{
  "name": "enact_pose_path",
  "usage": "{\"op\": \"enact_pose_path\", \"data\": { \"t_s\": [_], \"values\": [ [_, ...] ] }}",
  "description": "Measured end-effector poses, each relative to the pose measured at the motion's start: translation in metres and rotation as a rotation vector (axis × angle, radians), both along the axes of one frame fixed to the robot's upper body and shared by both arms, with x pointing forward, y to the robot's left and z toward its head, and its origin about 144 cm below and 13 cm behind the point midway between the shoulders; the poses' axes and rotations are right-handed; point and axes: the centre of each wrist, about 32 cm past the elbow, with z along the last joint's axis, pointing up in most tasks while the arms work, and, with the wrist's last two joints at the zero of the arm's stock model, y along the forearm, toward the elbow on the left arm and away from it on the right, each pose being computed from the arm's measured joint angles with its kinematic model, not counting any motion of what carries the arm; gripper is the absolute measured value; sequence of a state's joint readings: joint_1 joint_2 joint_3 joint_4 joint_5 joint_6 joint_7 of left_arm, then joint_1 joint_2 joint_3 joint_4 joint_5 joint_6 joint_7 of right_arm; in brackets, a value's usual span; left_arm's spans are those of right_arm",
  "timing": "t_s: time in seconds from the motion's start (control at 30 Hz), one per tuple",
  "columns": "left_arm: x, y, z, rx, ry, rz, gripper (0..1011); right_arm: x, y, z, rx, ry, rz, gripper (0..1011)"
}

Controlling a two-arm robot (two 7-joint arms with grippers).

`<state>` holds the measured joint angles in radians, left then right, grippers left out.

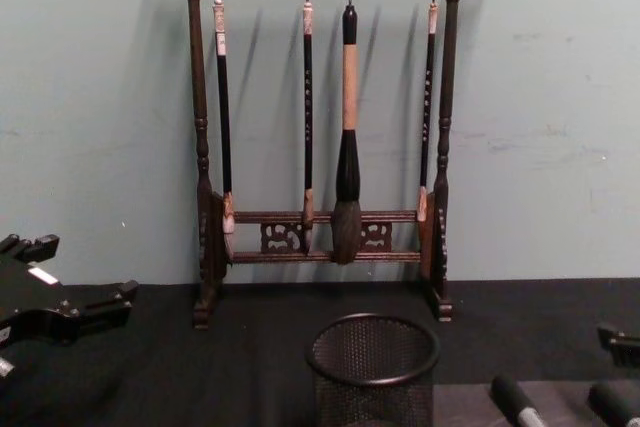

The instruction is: Pick up the water-based marker from the table and place it into the pen holder.

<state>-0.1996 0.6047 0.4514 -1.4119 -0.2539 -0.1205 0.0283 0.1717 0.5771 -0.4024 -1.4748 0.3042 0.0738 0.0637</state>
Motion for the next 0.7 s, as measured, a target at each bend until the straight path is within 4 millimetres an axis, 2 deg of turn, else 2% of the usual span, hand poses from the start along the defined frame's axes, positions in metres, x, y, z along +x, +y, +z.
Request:
{"op": "enact_pose_path", "data": {
  "t_s": [0.3, 0.7],
  "values": [
    [0.0, 0.0, 0.0, 0.0, 0.0, 0.0, 1009, -0.008, 0.014, 0.007, 0.039, 0.12, -0.019, 1002],
    [0.0, 0.0, 0.0, 0.0, 0.0, 0.0, 1009, -0.025, 0.02, -0.003, 0.076, 0.232, -0.034, 1002]
  ]
}}
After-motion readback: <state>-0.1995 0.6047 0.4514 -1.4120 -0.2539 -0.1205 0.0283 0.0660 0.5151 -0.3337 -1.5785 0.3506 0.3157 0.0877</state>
